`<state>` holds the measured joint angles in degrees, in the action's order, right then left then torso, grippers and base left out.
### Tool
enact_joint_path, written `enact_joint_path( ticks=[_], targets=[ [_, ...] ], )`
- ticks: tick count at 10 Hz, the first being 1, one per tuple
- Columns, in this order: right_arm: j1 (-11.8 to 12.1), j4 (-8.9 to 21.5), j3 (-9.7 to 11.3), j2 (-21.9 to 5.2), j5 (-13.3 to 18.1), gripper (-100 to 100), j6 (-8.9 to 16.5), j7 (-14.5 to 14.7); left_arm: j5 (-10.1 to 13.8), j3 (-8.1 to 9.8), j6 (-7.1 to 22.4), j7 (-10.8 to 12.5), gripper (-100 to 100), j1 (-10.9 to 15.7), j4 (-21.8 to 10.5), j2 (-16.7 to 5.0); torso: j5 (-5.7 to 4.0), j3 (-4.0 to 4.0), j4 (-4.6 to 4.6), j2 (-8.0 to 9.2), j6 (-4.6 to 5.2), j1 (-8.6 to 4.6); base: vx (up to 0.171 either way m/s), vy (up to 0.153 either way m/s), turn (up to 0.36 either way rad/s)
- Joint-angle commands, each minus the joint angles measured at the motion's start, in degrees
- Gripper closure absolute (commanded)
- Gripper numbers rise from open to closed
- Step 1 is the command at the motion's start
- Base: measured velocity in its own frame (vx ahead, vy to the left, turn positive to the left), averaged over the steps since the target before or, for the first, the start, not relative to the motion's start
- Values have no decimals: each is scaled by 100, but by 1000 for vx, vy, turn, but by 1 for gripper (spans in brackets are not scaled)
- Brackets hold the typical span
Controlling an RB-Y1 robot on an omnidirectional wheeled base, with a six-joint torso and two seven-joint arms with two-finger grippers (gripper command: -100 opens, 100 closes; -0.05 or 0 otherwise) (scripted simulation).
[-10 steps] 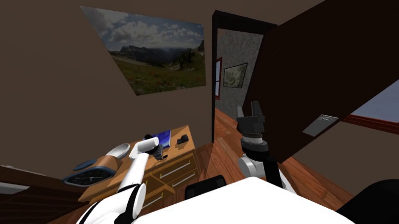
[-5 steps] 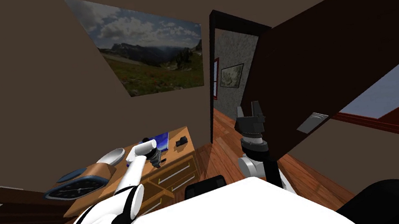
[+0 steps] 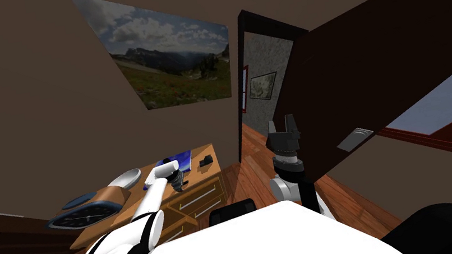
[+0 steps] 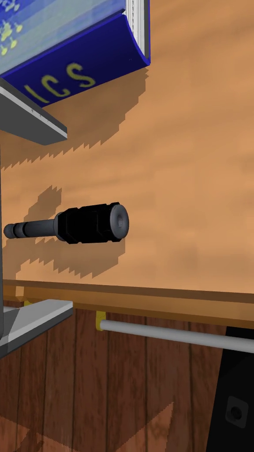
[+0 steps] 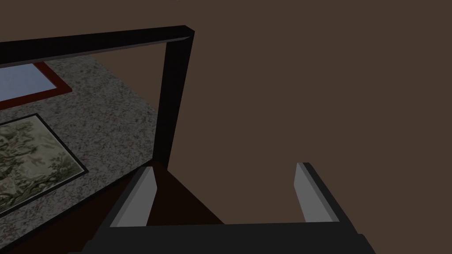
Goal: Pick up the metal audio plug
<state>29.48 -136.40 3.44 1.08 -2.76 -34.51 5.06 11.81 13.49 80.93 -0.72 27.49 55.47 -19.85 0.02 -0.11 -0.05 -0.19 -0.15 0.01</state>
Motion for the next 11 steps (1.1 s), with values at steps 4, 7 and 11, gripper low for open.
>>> enact_joint_path(
  ticks=[4, 7, 11],
  targets=[
    [-1, 0, 0, 0, 0, 0, 0, 0, 1, -1, -13, -1, 100, -3, -10, 3, 4, -2, -2, -3, 5, 2, 2, 2, 0],
    [0, 0, 0, 0, 0, 0, 0, 0, 1, -1, -15, 0, 0, -2, -8, 3, 6, -9, -5, -12, 4, 8, 0, 0, 0],
    [0, 0, 0, 0, 0, 0, 0, 0, 9, 20, 175, 6, 0, 33, 140, -40, 5, -7, -5, -8, 4, 5, -9, -7, 1]
  ],
)
